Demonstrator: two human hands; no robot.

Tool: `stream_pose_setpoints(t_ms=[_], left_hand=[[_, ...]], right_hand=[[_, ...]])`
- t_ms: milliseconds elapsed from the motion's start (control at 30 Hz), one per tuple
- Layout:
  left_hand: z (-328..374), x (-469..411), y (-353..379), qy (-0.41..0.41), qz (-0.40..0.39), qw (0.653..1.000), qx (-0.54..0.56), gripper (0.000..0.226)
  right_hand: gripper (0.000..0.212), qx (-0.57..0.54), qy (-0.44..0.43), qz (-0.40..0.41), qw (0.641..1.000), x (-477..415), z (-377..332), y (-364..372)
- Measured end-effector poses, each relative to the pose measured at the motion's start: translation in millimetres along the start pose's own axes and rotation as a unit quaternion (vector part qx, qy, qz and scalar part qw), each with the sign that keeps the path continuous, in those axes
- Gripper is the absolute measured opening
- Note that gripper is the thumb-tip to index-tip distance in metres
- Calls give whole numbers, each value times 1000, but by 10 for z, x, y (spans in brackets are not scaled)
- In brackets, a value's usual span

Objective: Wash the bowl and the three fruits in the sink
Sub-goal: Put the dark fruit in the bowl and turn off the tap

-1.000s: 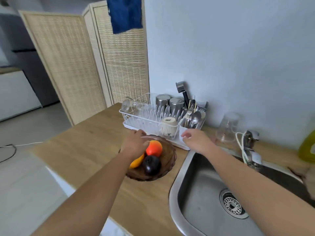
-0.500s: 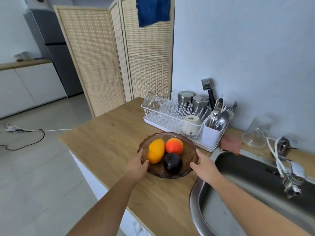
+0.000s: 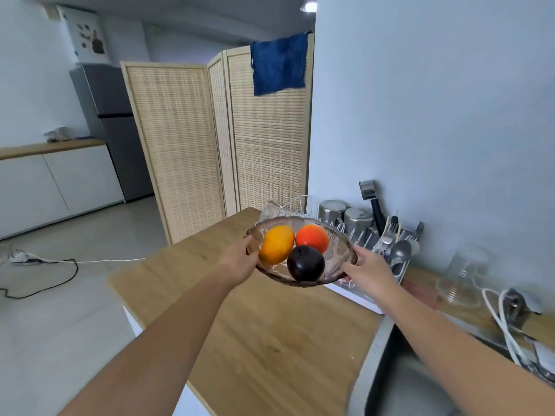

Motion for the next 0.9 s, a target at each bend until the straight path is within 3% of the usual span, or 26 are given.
stream_pose_setpoints(t_ms=[67,167,233,367,600,900], left_hand=[[196,-163,-46,22,-2,1000,-18,43],[394,-518,-81,82,13,988,-129,36],[489,-727,-44,97,9,981,-166,50],[575,-1091,297,79,-58,983,-152,40],[252,-1660,847,54,-105,993,-28,54],[19,-1865,1160,25,-141,988,52,68]], right_hand=[[37,15,-2,23,1000,-171,-80,-128],[40,26,13,43,999,-453,-128,-279],[35,33,28,48,998,-629,-116,-332],[45,53,38,70,995,-985,-12,-377],[47,115,83,107,984,-1175,242,-338],[56,231,159,72,957,-1362,540,-279]])
Point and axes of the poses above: each hand's wrist, its own x-axis away from the middle knuckle, its own y-axis out of the palm, z = x × y, the point moved 8 cm from there along -x, towards the middle knuckle, and after that the axes turned 14 degrees about x, right-handed, at the moved point
